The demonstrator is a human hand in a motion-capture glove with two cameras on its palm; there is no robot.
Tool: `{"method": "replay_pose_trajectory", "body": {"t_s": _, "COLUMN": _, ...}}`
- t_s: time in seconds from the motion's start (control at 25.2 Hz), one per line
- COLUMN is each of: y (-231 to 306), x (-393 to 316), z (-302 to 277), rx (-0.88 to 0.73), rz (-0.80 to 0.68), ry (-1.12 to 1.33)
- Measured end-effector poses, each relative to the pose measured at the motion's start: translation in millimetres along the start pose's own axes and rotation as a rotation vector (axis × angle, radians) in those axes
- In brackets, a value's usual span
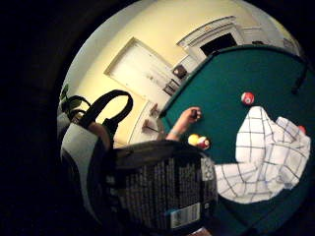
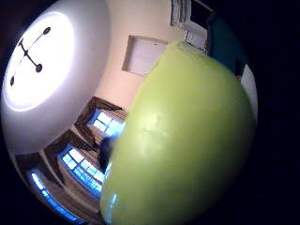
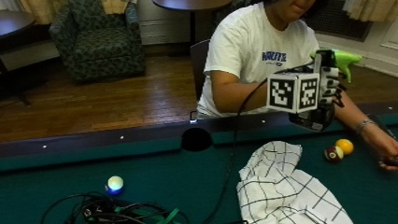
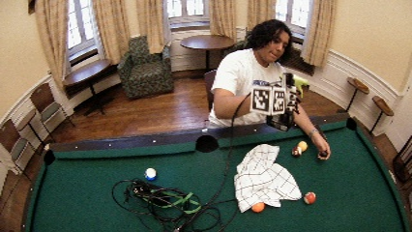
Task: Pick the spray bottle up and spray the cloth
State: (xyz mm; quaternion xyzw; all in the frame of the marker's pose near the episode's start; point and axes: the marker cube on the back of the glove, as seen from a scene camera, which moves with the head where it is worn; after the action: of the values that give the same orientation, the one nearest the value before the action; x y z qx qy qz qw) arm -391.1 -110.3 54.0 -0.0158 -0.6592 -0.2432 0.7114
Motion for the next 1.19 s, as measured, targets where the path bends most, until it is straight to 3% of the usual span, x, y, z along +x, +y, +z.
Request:
{"method": "replay_pose_trajectory", "body": {"t_s": 0.36, "y": -34, "x": 112, "z": 73, "rx": 0.172, "rz": -0.009, "ry": 0.074}}
{"method": "replay_pose_trajectory", "body": {"t_s": 0.71, "y": -73, "x": 185, "z": 166, "rx": 0.118, "rz": 0.088, "ry": 0.022}}
{"method": "replay_pose_trajectory", "body": {"t_s": 1.19, "y": -109, "x": 209, "z": 187, "rx": 0.134, "rz": 0.1, "ry": 0.021}}
